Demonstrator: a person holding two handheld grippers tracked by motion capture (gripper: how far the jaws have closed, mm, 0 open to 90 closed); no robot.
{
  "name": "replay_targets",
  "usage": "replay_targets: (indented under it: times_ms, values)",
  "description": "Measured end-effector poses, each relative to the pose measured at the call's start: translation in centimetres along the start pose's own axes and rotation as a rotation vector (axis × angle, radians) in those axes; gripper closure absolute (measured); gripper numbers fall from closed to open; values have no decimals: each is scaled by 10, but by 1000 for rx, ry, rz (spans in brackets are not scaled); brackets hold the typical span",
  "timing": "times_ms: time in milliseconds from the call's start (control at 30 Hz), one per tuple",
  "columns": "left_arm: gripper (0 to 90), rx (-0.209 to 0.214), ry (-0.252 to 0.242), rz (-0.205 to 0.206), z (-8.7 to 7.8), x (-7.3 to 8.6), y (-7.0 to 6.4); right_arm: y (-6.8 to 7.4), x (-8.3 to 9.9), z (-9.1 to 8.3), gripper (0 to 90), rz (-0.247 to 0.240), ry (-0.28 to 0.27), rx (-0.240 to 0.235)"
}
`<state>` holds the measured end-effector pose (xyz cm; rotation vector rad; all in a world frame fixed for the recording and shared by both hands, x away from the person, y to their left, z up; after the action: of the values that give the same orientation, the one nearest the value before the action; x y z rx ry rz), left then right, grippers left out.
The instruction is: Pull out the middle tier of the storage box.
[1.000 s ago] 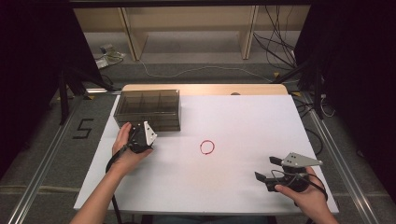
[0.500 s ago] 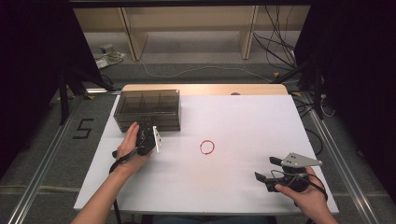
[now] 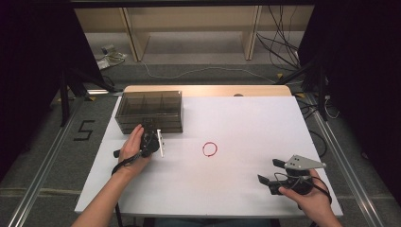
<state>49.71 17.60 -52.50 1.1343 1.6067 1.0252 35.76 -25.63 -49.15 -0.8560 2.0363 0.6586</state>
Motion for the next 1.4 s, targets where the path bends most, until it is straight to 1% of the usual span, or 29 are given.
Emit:
replay_targets:
  times_ms: [33,67,100,133,167,200,233,267,333,400,433,500,567,700,733,767,900,1100,1200,1267,1400]
  values:
    - [506,-4,1,19,0,-1,-1,0,0,0,161,0,1,1]
    - [506,-8,-9,21,0,-3,-2,0,0,0,161,0,0,1]
    - [508,-12,-11,36,0,-5,-2,0,0,0,161,0,0,0]
    - [511,-19,-17,40,0,-6,-3,-1,0,0,161,0,1,0]
    - [522,-21,-17,49,0,-8,-3,-1,0,0,161,0,3,0]
    - [534,-22,-25,46,1,-9,-4,-1,1,0,161,2,4,0]
    - [540,-21,-26,54,1,-10,-4,0,1,0,161,3,3,1]
    - [540,-20,-23,70,1,-10,-5,0,1,0,161,3,3,1]
    - [547,-30,-16,87,2,-9,-6,0,0,0,161,3,2,0]
    - [557,-35,-13,92,3,-7,-5,-1,1,0,161,4,3,0]
    - [562,-35,-12,86,4,-6,-5,-1,1,0,161,4,4,0]
    - [570,-44,-12,97,5,-6,-5,0,1,0,161,2,4,-1]
    - [582,-56,-10,128,6,-6,-5,0,1,0,161,0,5,-2]
    - [610,-63,-23,131,6,-9,-5,0,1,0,161,1,4,-1]
    - [622,-65,-24,136,5,-10,-5,-1,1,1,161,4,7,0]
    - [622,-70,-18,151,5,-10,-5,-1,1,1,161,4,7,0]
    - [656,-86,-16,171,6,-10,-4,0,1,1,161,2,9,-4]
    - [711,-105,-12,181,6,-8,-2,0,1,1,161,2,8,-6]
    - [728,-107,-8,197,6,-9,-3,0,1,1,161,0,10,-7]
    - [734,-112,-13,197,6,-9,-2,0,1,1,161,1,10,-7]
    - [765,-115,-8,198,6,-10,-2,0,1,1,161,3,12,-7]
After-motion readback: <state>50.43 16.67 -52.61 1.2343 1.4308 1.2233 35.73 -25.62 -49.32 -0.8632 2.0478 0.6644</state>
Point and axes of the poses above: each handheld gripper's, and its own axes: z roughly forward along the jaws, x roughly out of its underside, y roughly to its left, the point moved 6 cm from there along z, roughly forward along the jaws, and after that the axes turned 9 degrees about -x, right-handed, at the moved point
